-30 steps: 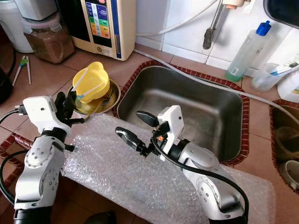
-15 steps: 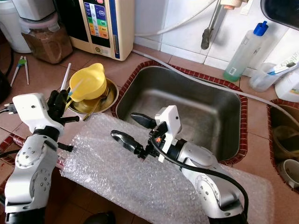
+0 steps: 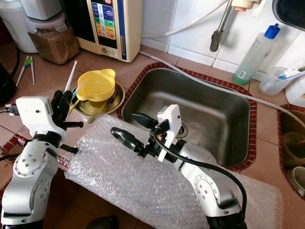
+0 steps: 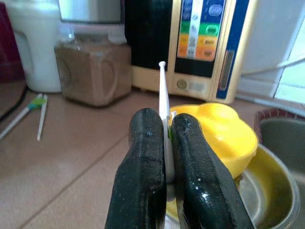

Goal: Kitchen organization

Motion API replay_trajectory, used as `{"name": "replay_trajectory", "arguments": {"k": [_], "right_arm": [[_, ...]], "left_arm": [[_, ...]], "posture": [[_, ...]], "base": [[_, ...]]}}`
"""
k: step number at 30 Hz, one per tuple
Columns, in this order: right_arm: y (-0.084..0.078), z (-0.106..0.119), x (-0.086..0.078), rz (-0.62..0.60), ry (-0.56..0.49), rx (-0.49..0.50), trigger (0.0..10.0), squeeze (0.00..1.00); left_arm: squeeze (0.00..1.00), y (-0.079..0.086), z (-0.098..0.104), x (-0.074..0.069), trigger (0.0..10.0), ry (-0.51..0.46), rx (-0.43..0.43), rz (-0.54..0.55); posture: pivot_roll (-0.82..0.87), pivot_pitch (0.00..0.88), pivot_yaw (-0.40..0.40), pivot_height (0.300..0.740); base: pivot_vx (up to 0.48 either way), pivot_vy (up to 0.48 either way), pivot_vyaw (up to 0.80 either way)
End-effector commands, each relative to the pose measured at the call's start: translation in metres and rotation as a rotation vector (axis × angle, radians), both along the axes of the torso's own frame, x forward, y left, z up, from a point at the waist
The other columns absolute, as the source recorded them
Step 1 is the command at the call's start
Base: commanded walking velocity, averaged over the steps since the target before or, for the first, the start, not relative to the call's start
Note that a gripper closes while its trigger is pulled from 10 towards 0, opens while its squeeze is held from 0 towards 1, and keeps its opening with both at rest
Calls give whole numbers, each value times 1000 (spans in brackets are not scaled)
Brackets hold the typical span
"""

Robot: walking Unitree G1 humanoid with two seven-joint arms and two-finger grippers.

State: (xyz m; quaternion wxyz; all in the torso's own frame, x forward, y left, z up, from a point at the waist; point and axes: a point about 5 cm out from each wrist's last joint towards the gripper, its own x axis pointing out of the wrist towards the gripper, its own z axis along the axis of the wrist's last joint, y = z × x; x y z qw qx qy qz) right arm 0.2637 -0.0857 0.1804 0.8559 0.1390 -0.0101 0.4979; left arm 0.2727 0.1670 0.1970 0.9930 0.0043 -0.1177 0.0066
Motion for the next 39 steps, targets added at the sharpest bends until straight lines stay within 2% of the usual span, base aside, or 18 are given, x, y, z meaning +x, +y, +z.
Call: {"name": "replay_trajectory", "arguments": {"k": [1, 4, 6, 9, 10, 12, 15, 16, 20, 22, 27, 28, 32, 39], "right_arm": [[-7, 4, 3, -33, -15, -3, 10000, 0], [-11, 4, 4, -57, -5, 15, 10000, 0], [-11, 4, 11, -88, 34, 96, 10000, 0], [-6, 5, 16, -108, 57, 159, 10000, 0], [-3, 6, 18, -120, 69, 186, 10000, 0], [-2, 6, 18, -134, 80, 210, 10000, 0], [-4, 5, 19, -192, 125, 269, 10000, 0], [-8, 5, 21, -229, 149, 296, 10000, 0], [-16, 3, 28, -298, 212, 366, 10000, 0], [-23, 5, 38, -352, 260, 455, 10000, 0], [-28, 7, 43, -378, 322, 547, 10000, 0], [-29, 6, 44, -383, 338, 558, 10000, 0], [-28, 3, 46, -386, 365, 569, 10000, 0], [-13, 2, 50, -308, 435, 630, 10000, 0]], "left_arm": [[0, -7, 9, -2, 0, -50, 44, -17], [0, -15, 15, -2, 0, -89, 79, -44], [0, -25, 24, 2, 0, -132, 99, -97], [0, -28, 24, 4, 0, -133, 88, -113], [0, -30, 23, 6, 0, -119, 34, -145], [0, -31, 22, 7, 0, -111, -11, -172], [0, -38, 16, 9, 0, -76, -128, -256], [0, -45, 15, 10, 0, -66, -169, -312], [0, -57, 14, 9, 0, -50, -225, -409], [0, -66, 11, 7, 0, -19, -314, -463], [0, -71, 8, 4, 0, -9, -318, -521], [0, -71, 10, 4, 0, -12, -356, -536], [0, -74, 14, 4, 0, -3, -420, -596], [0, -87, 12, -2, 0, 49, -465, -736]], "posture": [[47, 101, -40, 740], [65, 101, -37, 740], [93, 105, -30, 740], [100, 103, -24, 740], [98, 106, -20, 740], [86, 105, -19, 740], [67, 100, -21, 740], [66, 99, -23, 740], [59, 94, -20, 740], [58, 92, -21, 740], [56, 92, -24, 740], [57, 93, -25, 740], [56, 95, -26, 740], [55, 96, -26, 740]], "base": [[0, 0, 0], [0, 0, 0], [0, 0, 0], [0, 0, 0], [0, 0, 0], [0, 0, 0], [0, 0, 0], [0, 0, 0], [0, 0, 0], [0, 0, 0], [0, 0, 0], [0, 0, 0], [0, 0, 0], [0, 0, 0]]}}
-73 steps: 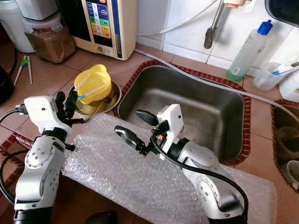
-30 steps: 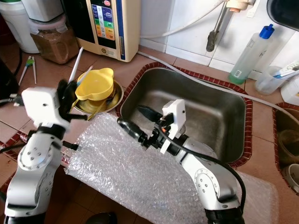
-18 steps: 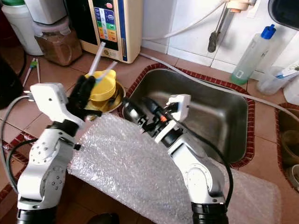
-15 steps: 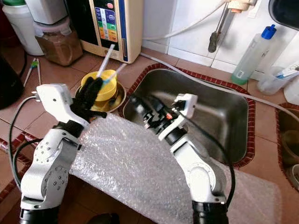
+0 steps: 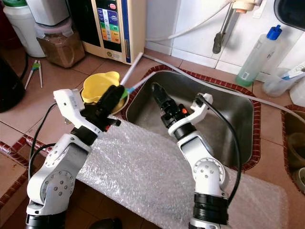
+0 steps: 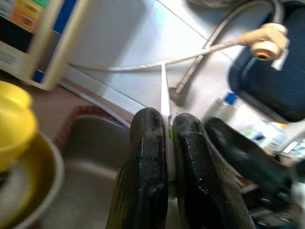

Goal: Kitchen organization

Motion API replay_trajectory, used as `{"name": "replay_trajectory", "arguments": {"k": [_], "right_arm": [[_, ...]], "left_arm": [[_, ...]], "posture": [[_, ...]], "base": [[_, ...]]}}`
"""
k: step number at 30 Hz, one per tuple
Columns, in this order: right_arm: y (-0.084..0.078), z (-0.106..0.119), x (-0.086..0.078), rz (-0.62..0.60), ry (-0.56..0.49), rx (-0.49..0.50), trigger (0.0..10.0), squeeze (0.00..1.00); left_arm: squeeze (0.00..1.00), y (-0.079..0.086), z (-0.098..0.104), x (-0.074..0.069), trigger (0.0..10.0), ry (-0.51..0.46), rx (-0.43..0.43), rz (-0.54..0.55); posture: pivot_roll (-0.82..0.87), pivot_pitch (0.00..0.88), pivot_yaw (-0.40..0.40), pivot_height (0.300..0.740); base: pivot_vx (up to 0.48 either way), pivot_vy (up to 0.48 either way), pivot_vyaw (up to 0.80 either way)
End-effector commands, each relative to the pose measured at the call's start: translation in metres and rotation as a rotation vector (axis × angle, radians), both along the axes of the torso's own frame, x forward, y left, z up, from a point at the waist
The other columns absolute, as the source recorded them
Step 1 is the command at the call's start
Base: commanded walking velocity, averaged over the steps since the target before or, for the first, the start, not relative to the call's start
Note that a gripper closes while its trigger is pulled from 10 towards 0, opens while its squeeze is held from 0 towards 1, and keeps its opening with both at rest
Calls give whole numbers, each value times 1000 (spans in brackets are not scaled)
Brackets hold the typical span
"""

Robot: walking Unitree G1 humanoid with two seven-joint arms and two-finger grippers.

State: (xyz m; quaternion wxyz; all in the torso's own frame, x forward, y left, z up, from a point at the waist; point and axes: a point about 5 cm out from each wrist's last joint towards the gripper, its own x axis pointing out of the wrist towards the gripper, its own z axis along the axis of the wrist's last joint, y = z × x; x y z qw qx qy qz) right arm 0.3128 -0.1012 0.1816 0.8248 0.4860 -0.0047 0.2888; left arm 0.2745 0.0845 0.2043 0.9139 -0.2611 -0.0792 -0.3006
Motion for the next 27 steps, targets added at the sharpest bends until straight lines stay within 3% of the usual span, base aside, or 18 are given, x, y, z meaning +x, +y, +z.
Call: {"name": "replay_trajectory", "arguments": {"k": [1, 7, 9, 10, 20, 27], "right_arm": [[4, 1, 2, 22, 6, 26, 10000, 0], [12, -1, 10, 38, 39, 70, 10000, 0], [12, -2, 13, 26, 49, 76, 1922, 0], [12, -1, 14, 18, 51, 78, 0, 0], [10, 0, 18, 2, 45, 81, 0, 0], [10, -6, 20, -18, 101, 110, 0, 0]], "left_arm": [[0, -5, 5, -4, 0, -18, -5, -54], [0, -8, 4, -7, 0, -3, -15, -105], [0, -8, 4, -8, 0, 2, -16, -112], [0, -8, 4, -8, 0, 4, -17, -116], [0, -8, 4, -10, 0, 10, -21, -122], [0, -5, 1, -13, 0, 30, -20, -112]], "posture": [[56, 99, -26, 740], [61, 104, -29, 740], [62, 107, -30, 740], [63, 110, -31, 740], [63, 125, -35, 740], [67, 141, -34, 740]], "base": [[0, 0, 0], [0, 0, 0], [0, 0, 0], [0, 0, 0], [0, 0, 0], [0, 0, 0]]}}
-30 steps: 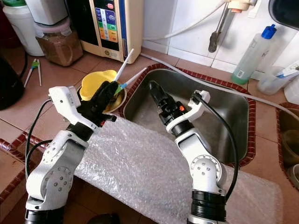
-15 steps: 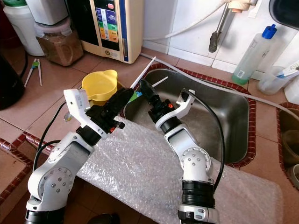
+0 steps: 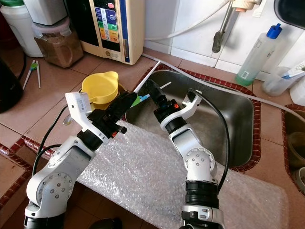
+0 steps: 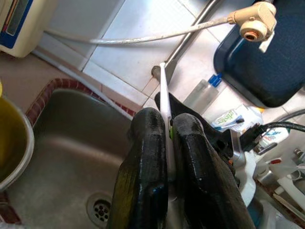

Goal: Kitchen organization

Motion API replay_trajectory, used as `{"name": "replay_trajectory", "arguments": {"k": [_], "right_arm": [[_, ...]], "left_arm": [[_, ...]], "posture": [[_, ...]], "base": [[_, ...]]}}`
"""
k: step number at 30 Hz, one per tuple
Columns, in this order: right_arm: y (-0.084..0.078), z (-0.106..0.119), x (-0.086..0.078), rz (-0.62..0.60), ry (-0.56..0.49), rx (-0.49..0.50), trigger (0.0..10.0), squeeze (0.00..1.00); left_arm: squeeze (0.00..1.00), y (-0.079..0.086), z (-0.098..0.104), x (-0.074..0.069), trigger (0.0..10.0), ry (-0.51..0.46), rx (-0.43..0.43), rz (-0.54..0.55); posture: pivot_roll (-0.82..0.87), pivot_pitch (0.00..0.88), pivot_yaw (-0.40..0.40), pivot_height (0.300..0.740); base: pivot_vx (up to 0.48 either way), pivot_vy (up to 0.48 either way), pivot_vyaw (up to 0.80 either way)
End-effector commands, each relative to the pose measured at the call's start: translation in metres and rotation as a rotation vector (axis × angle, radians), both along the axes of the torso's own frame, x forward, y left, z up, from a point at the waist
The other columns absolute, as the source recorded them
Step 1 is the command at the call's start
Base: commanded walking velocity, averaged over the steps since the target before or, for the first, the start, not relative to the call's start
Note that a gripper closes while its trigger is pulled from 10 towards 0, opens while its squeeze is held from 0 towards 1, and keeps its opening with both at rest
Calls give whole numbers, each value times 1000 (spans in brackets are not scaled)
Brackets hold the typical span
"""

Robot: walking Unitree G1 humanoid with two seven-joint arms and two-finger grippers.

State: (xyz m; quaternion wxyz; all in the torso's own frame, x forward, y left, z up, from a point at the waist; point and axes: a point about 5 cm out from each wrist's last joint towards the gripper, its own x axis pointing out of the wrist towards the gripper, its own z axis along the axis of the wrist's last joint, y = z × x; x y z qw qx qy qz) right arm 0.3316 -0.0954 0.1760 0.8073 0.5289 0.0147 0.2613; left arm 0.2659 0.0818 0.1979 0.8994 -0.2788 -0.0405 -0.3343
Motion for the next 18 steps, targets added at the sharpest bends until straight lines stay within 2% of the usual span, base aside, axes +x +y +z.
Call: {"name": "replay_trajectory", "arguments": {"k": [1, 6, 13, 18], "right_arm": [[4, -1, 1, -3, 17, 34, 0, 0], [4, -3, 2, -7, 28, 47, 0, 0], [11, -4, -2, 39, 40, 63, 0, 0], [9, -2, -1, 39, 33, 72, 0, 0]], "left_arm": [[0, -2, 8, -4, 0, -30, -9, -20], [0, 1, 7, -4, 0, -28, 3, -13], [0, 3, 8, -4, 0, -29, 10, -3], [0, 4, 7, -4, 0, -28, 17, -3]], "posture": [[67, 141, -34, 740], [74, 148, -30, 740], [75, 153, -32, 740], [77, 151, -31, 740]], "base": [[0, 0, 0], [0, 0, 0], [0, 0, 0], [0, 0, 0]]}}
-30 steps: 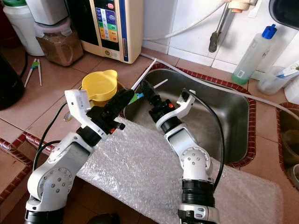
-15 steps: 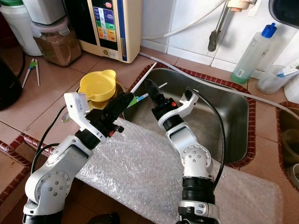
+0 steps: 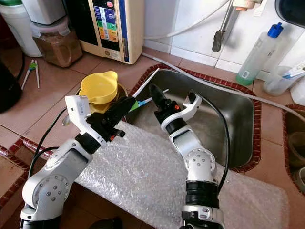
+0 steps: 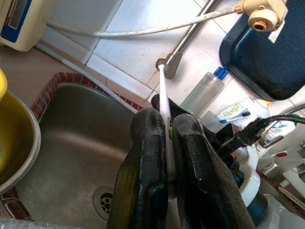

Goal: Kitchen organization

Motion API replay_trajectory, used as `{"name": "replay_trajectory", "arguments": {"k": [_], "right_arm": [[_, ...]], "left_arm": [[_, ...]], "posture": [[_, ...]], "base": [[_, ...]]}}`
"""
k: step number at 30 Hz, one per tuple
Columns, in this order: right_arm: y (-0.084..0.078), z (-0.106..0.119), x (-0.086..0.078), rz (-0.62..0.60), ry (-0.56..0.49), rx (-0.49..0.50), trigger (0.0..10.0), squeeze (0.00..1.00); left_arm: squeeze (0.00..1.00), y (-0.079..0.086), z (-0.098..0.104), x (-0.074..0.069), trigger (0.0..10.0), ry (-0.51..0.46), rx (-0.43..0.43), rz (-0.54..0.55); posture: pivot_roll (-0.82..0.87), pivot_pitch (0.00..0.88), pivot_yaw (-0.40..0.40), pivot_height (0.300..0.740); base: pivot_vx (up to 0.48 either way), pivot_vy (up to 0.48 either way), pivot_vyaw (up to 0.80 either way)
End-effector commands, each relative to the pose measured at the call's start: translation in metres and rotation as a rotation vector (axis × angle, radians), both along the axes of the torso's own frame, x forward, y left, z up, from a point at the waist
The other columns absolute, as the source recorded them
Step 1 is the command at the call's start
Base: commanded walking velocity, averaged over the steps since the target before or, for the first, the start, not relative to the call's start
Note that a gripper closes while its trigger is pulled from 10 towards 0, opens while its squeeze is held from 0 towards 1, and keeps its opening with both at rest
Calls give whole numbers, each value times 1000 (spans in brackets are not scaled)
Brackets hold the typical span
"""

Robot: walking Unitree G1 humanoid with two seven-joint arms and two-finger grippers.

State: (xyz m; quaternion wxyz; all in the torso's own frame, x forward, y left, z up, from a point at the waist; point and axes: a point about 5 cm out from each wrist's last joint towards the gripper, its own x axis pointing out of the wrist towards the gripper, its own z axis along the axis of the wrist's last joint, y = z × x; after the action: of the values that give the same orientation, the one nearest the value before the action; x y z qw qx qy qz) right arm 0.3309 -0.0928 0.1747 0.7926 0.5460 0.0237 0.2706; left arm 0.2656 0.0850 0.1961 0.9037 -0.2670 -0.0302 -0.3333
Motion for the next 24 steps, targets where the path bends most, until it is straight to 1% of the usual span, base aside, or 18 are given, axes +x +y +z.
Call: {"name": "replay_trajectory", "arguments": {"k": [1, 11, 12, 13, 14, 15, 18, 21, 24], "right_arm": [[6, 0, 1, 6, 18, 34, 0, 0], [4, 0, 3, -8, 22, 45, 0, 0], [4, 1, 3, -9, 21, 45, 0, 0], [4, 1, 3, -11, 20, 43, 0, 0], [4, 1, 3, -12, 18, 42, 0, 0], [2, 1, 4, -24, 16, 34, 0, 0], [1, 1, 5, -38, 16, 18, 0, 0], [-3, -1, 8, -98, 16, -75, 0, 0], [-4, -1, 9, -135, 15, -119, 0, 0]], "left_arm": [[0, 1, 9, -4, 0, -39, -12, -4], [0, 2, 7, -5, 0, -39, 14, -1], [0, 2, 6, -5, 1843, -36, 23, -1], [490, 2, 5, -5, 3922, -31, 37, 4], [490, 2, 5, -5, 3922, -29, 46, 7], [1000, 3, 4, -4, 10000, -23, 50, 16], [1000, 4, 2, -3, 10000, -23, 62, 12], [1000, 5, 1, -2, 10000, -29, 87, 19], [1000, 5, 0, -2, 10000, -30, 103, 24]], "posture": [[77, 151, -31, 740], [88, 147, -29, 740], [89, 145, -27, 740], [89, 144, -28, 740], [89, 144, -28, 740], [87, 144, -26, 740], [86, 145, -26, 740], [86, 148, -25, 740], [86, 148, -23, 740]], "base": [[0, 0, 0], [0, 0, 0], [0, 0, 0], [0, 0, 0], [0, 0, 0], [0, 0, 0], [0, 0, 0], [0, 0, 0], [0, 0, 0]]}}
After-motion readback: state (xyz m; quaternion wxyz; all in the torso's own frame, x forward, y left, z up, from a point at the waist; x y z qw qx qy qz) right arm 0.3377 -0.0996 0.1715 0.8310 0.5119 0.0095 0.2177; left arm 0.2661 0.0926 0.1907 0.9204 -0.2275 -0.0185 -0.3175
